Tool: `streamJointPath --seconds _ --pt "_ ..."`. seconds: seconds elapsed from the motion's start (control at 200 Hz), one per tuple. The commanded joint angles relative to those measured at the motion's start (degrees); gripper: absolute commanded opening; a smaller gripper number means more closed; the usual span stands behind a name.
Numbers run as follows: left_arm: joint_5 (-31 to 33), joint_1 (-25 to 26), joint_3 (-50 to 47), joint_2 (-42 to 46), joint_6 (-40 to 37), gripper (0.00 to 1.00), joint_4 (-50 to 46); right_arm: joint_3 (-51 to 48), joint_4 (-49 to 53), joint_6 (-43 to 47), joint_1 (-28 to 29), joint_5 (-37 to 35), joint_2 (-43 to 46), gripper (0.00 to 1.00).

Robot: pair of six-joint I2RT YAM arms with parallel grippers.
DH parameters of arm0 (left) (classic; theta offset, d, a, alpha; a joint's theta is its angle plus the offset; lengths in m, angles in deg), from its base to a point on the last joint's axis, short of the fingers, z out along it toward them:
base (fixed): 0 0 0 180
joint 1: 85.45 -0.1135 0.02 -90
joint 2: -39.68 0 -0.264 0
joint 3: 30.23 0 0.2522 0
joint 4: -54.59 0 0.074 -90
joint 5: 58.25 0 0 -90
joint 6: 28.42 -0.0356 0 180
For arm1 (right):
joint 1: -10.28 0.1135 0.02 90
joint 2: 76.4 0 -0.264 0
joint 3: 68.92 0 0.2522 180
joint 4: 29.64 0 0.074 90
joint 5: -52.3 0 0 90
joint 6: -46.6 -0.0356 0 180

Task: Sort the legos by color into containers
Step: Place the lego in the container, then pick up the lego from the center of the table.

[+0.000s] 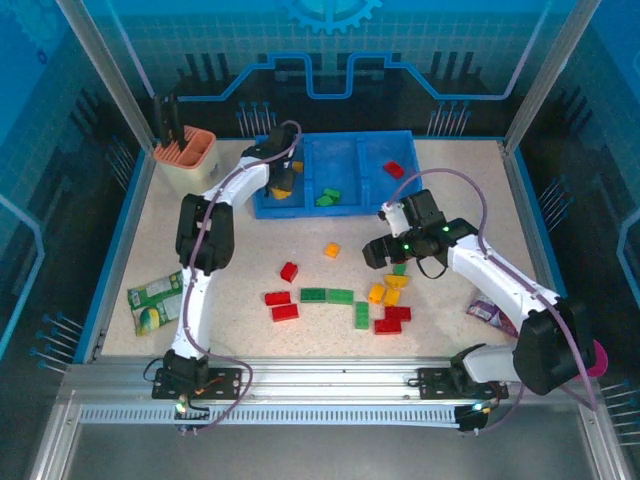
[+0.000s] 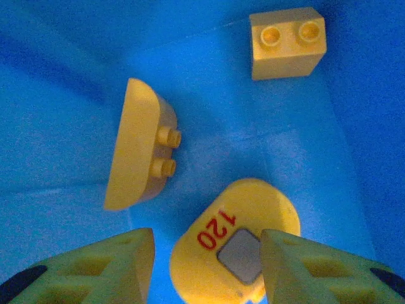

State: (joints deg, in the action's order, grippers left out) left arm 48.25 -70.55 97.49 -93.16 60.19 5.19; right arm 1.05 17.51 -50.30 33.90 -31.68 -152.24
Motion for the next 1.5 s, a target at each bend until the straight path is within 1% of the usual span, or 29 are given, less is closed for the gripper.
streamJointPath --seconds 0.0,0.095,0.175,0.27,0.375,0.51,0.62,0.701,0.791,0.951,1.146,1.286,1.401,1.496 --pt "-1.31 0.03 -3.27 9.96 0.97 0.49 1.25 0.07 -0.6 -0.91 0.64 -0.22 1.75 0.92" --pt "-3.6 0.93 -8.56 15.77 2.66 0.5 1.4 -0.36 -1.41 -1.01 0.69 -0.16 1.91 0.92" --pt "-5.38 2.21 -15.34 20.97 4.49 0.52 1.97 -0.61 -2.32 -0.93 0.9 -0.12 2.1 0.92" --pt "-5.29 4.39 -22.99 26.38 5.66 0.53 2.59 -0.68 -2.83 -0.52 0.88 -0.52 2.14 0.93" --pt "-6.35 6.93 -27.83 29.98 7.48 0.54 0.79 0.06 -2.71 0.54 0.75 -0.91 1.94 0.93" --pt "-9.41 11.38 -32.85 33.4 12.51 0.53 -0.92 1.33 -2.25 1.76 0.52 -1.57 1.31 0.93" --pt "-10.14 17.02 -36.67 35.09 15.34 0.53 0.37 1.67 -2.53 2.15 0.44 -2.03 1.21 0.93" --pt "-10.42 20.09 -37.57 34.48 17.01 0.55 1.48 1.7 -2.55 2.3 0.27 -2.44 1.2 0.93" --pt "-10.81 21.69 -37.95 32.72 18.48 0.58 3.22 1.54 -2.27 2.37 -0.04 -2.52 1.63 0.93" --pt "-12.26 22.88 -35.99 27.23 18.76 0.59 5.18 0.45 -1.63 2.62 -0.62 -2.92 3.09 0.94" --pt "-11.56 24.45 -31.71 20.72 17.04 0.61 5.02 -1.42 -0.35 2.93 -2.29 -3.2 5.85 0.94" --pt "-11.22 24.57 -29.05 17.51 17.16 0.62 5.51 -2.47 0.45 3.02 -3.74 -2.93 7.7 0.95" --pt "-11.46 24.55 -26.74 14.64 17.16 0.62 4.41 -3.2 0.36 3.2 -4.7 -2.43 8.5 0.95" --pt "-10.48 24.54 -25.89 13.13 18.27 0.6 4.03 -3.71 -0.13 3.27 -5.38 -1.5 8.65 0.96"
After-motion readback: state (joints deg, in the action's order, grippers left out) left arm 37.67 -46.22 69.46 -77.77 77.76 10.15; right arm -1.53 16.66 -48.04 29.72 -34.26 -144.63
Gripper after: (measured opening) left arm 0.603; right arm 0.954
